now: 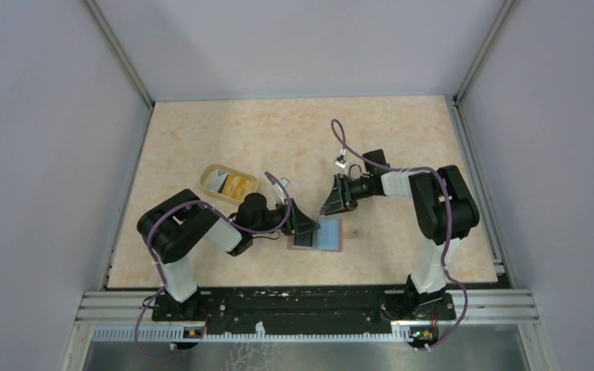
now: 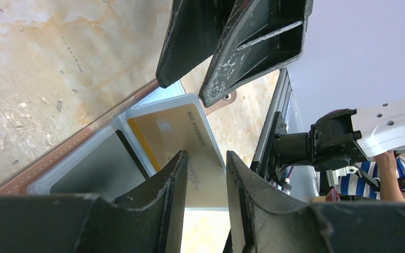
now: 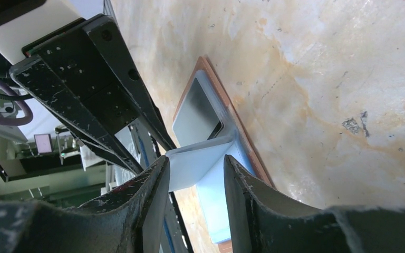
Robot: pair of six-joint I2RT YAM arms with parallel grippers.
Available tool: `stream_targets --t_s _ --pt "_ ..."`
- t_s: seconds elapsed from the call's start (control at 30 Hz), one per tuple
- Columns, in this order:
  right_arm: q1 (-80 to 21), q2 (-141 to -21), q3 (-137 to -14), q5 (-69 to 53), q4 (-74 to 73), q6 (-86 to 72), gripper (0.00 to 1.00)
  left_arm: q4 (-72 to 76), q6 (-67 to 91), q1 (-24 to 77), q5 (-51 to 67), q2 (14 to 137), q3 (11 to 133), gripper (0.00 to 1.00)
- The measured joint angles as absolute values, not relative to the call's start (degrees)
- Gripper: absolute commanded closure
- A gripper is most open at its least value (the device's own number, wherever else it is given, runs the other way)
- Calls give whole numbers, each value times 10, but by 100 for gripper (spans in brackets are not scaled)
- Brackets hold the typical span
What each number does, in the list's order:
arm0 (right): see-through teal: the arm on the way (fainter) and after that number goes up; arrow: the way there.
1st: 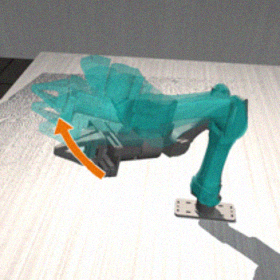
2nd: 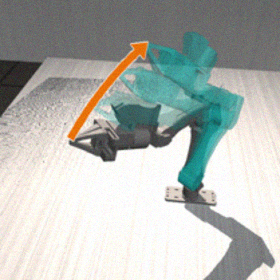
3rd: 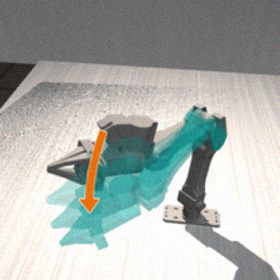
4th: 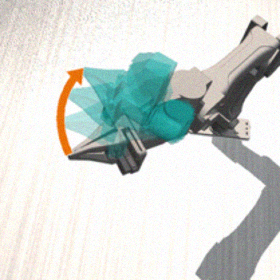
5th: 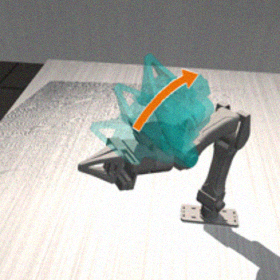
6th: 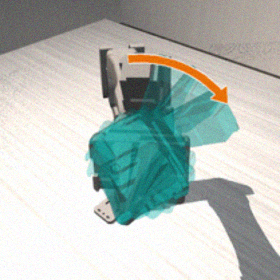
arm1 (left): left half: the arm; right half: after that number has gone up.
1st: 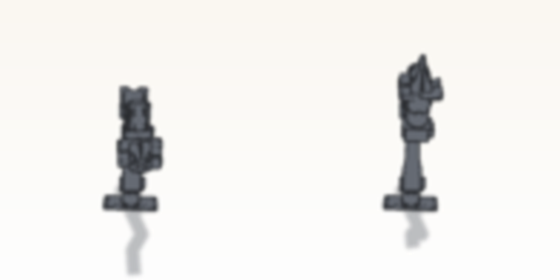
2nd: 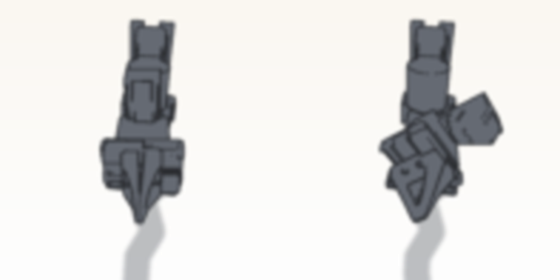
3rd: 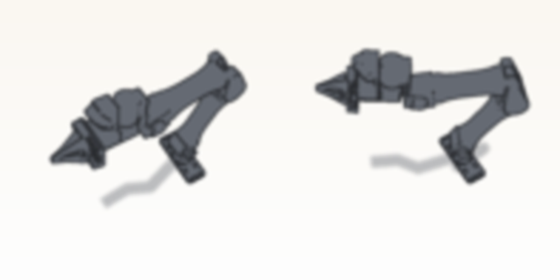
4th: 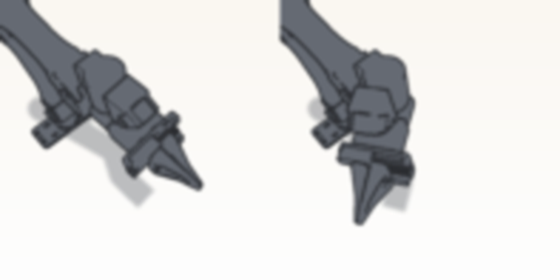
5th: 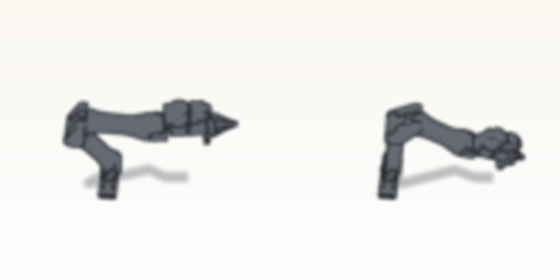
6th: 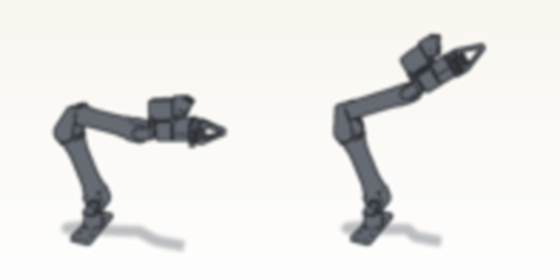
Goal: Put the credit cards into the card holder
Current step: Insert the credit card into the card holder.
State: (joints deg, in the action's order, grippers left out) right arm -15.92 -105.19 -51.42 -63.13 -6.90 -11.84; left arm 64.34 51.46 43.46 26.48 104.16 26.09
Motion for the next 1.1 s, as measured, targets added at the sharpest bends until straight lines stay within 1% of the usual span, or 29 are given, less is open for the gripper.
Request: stream_targets --t_s 0.77,1.1 --pt "-165 -1056 -514 -632 -72 -117 57 644 515 434 271 1043 261 62" --pt "-168 -1056 -514 -622 -73 -116 60 644 515 434 271 1044 261 60"
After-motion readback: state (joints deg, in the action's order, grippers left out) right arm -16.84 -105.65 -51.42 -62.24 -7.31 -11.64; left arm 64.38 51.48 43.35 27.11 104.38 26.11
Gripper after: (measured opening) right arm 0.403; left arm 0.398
